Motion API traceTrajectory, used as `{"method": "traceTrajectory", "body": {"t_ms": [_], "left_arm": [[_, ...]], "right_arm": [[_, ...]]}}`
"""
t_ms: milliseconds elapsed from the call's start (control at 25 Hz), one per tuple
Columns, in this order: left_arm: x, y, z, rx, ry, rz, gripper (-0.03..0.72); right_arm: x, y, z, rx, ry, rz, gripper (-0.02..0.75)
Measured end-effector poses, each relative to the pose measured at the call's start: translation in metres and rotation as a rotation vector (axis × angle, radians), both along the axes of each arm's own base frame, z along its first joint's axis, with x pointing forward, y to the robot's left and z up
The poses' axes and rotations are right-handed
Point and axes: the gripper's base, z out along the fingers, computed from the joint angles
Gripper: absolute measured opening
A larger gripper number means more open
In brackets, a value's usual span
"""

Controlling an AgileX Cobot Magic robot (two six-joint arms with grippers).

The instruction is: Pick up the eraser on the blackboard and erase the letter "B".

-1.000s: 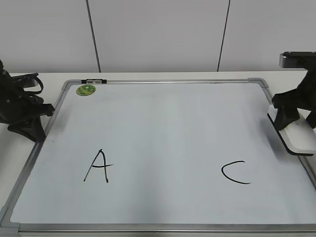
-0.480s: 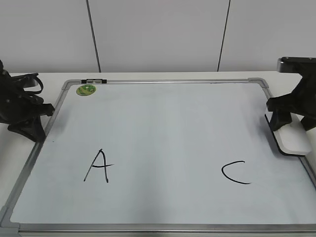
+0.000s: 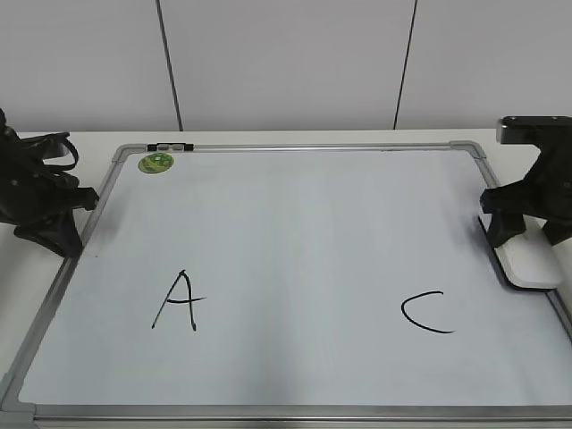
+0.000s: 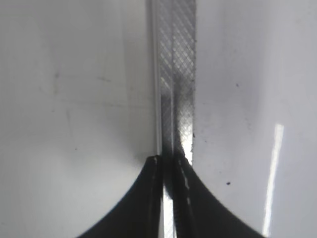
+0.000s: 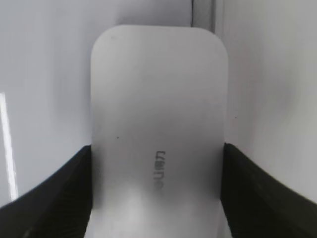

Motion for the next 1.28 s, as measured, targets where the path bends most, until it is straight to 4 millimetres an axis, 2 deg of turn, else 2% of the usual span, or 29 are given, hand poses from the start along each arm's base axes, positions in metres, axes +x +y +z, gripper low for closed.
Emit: {"method": "traceTrajectory", "body": {"t_ms": [400,600,720,1120,1200,1280], "left_arm": [[0.000,0.000,0.000,0.000,0.000,0.000,0.011],[0.000,0.000,0.000,0.000,0.000,0.000,0.011],[0.000,0.000,0.000,0.000,0.000,0.000,0.011],[0.001,0.000,0.001,0.000,-0.005,0.000,0.026],[0.004,0.000,0.007,-0.001,-0.006,-0.009,0.060],[0.008,-0.001,0.015,-0.005,-0.004,-0.021,0.139]], "right_arm": [[0.003,0.000,-0.008,0.000,0.001,0.000,0.547],[0.004,0.000,-0.008,0.002,-0.005,-0.003,0.616],[0.008,0.000,-0.002,0.001,-0.014,-0.002,0.631],[0.024,0.000,0.047,-0.001,0.042,0.018,0.617],[0.026,0.000,0.055,-0.003,0.050,0.030,0.610],[0.026,0.000,0.061,-0.004,0.052,0.035,0.601]]}}
